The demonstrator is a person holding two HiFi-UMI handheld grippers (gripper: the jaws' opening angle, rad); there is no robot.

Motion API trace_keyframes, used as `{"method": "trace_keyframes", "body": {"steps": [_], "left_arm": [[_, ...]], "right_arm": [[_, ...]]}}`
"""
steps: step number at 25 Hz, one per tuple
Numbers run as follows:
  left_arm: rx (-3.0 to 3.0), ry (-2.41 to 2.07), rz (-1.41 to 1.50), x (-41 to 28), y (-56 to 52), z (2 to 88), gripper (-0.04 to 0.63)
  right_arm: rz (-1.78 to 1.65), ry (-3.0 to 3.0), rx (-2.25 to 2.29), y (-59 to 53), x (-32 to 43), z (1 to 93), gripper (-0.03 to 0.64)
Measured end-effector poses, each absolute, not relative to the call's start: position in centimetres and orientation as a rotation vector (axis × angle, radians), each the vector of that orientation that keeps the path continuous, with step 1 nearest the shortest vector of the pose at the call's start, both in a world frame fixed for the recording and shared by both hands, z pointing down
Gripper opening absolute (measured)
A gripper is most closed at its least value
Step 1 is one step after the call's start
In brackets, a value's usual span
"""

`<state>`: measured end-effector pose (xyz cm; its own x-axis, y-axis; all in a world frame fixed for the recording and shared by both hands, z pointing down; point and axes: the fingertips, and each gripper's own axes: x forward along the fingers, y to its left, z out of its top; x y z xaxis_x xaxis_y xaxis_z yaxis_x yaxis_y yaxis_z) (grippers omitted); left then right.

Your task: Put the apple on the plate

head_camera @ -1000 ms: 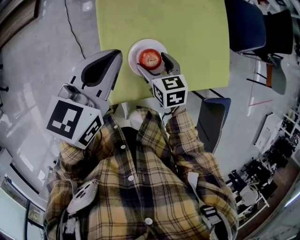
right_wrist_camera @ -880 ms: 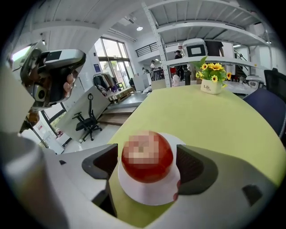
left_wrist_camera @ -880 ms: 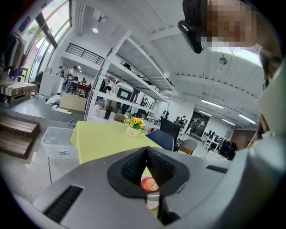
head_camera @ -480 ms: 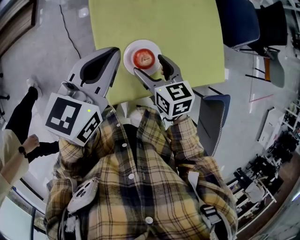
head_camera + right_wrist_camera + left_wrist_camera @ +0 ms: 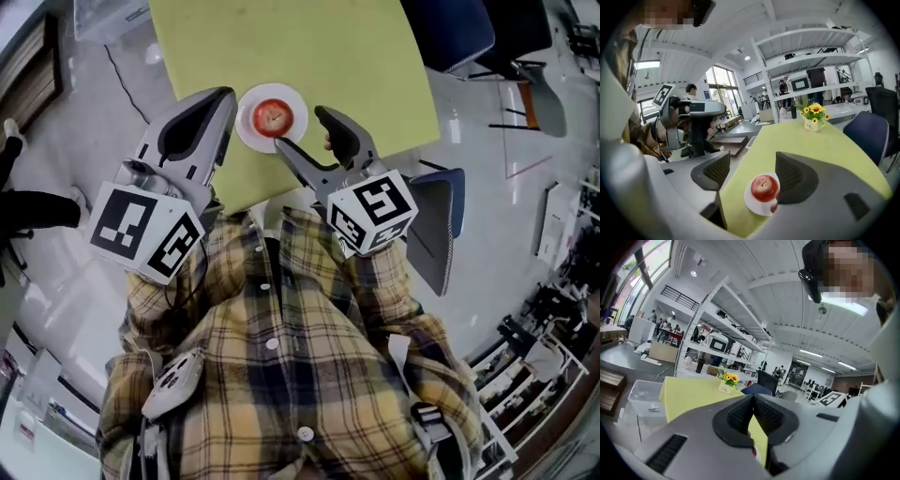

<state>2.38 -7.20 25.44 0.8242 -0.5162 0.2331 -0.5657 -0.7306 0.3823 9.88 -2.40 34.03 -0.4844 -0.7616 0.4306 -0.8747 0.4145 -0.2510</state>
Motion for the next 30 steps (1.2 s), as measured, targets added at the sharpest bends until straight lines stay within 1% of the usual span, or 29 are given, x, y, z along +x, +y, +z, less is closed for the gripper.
{"method": "trace_keyframes", "body": {"steps": [4, 8, 10, 12, 15, 17, 19, 24, 30], "left_arm": [[2.592, -0.780, 0.126, 3.1, -7.4, 24.2, 0.008], [2.640, -0.726, 0.100, 4.9, -7.1, 22.8, 0.008], [2.658, -0.700, 0.088, 5.5, -6.9, 22.3, 0.008], [2.673, -0.676, 0.082, 5.9, -7.2, 22.4, 0.008], [2.689, -0.642, 0.068, 6.6, -7.9, 24.4, 0.008], [2.699, -0.628, 0.070, 7.3, -7.7, 24.9, 0.008], [2.709, -0.623, 0.085, 8.1, -7.0, 23.6, 0.008], [2.703, -0.623, 0.103, 8.2, -5.9, 20.9, 0.008], [2.697, -0.639, 0.098, 7.9, -5.8, 22.8, 0.008]], "right_arm": [[0.576, -2.433, 1.516, -2.0, 10.8, 30.7, 0.229], [0.535, -2.460, 1.602, -1.5, 11.9, 27.2, 0.184], [0.508, -2.468, 1.641, -1.3, 12.2, 25.7, 0.140], [0.489, -2.473, 1.679, -1.5, 12.2, 25.0, 0.097], [0.501, -2.476, 1.735, -2.3, 12.6, 26.4, 0.036], [0.521, -2.477, 1.753, -2.2, 13.3, 26.9, 0.017], [0.540, -2.483, 1.761, -1.5, 13.9, 25.6, 0.000], [0.524, -2.480, 1.732, -0.3, 13.7, 22.7, -0.003], [0.521, -2.478, 1.710, -0.4, 13.7, 24.7, -0.003]]}}
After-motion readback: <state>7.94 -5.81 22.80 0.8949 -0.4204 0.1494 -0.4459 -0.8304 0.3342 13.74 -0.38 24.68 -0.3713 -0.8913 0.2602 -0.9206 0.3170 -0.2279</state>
